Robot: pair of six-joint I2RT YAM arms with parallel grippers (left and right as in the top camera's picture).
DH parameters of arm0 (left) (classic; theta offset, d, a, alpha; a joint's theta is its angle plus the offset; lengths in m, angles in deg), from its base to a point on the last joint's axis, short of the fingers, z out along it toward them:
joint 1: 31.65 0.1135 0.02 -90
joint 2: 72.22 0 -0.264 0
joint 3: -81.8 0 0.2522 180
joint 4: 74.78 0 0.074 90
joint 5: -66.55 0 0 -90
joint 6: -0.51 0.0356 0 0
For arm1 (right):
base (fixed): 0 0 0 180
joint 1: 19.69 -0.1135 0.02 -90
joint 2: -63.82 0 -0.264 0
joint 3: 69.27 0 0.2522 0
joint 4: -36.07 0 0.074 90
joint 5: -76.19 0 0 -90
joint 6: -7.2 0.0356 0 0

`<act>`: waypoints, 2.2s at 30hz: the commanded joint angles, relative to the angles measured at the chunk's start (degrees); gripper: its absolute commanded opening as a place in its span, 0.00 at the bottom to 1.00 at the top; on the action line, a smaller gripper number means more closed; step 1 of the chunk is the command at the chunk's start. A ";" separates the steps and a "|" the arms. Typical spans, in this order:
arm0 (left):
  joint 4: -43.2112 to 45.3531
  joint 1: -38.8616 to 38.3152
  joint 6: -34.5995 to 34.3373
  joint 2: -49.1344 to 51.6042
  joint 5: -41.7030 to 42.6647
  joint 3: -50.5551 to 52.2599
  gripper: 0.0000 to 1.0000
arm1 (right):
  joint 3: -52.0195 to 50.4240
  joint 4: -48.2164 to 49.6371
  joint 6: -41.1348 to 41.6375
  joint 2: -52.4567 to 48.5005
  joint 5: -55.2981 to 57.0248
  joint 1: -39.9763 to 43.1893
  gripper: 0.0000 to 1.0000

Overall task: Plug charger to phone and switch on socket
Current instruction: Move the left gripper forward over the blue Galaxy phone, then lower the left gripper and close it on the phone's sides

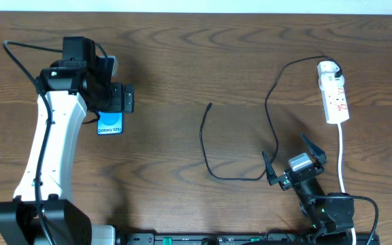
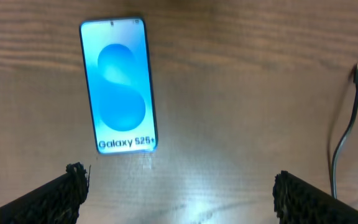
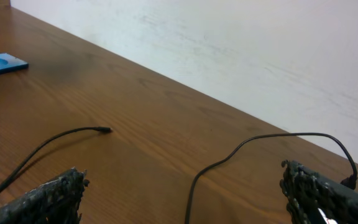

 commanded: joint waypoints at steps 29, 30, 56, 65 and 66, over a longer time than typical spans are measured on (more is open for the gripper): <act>-7.82 4.74 -5.46 26.03 -6.36 -17.05 0.99 | -0.09 -0.22 0.66 0.39 -0.35 0.39 0.99; -7.78 4.74 -5.46 26.56 -6.36 -16.79 1.00 | -0.09 -0.22 0.66 0.39 -0.35 0.39 0.99; 7.96 4.74 -3.69 29.09 -7.06 -4.66 1.00 | -0.09 -0.22 0.66 0.39 -0.35 0.39 0.99; 10.16 4.74 -3.65 29.09 -7.06 -2.95 1.00 | -0.09 -0.22 0.66 0.39 -0.35 0.39 0.99; 10.14 4.74 -3.28 29.09 -7.04 -2.95 1.00 | -0.09 -0.22 0.66 0.39 -0.35 0.39 0.99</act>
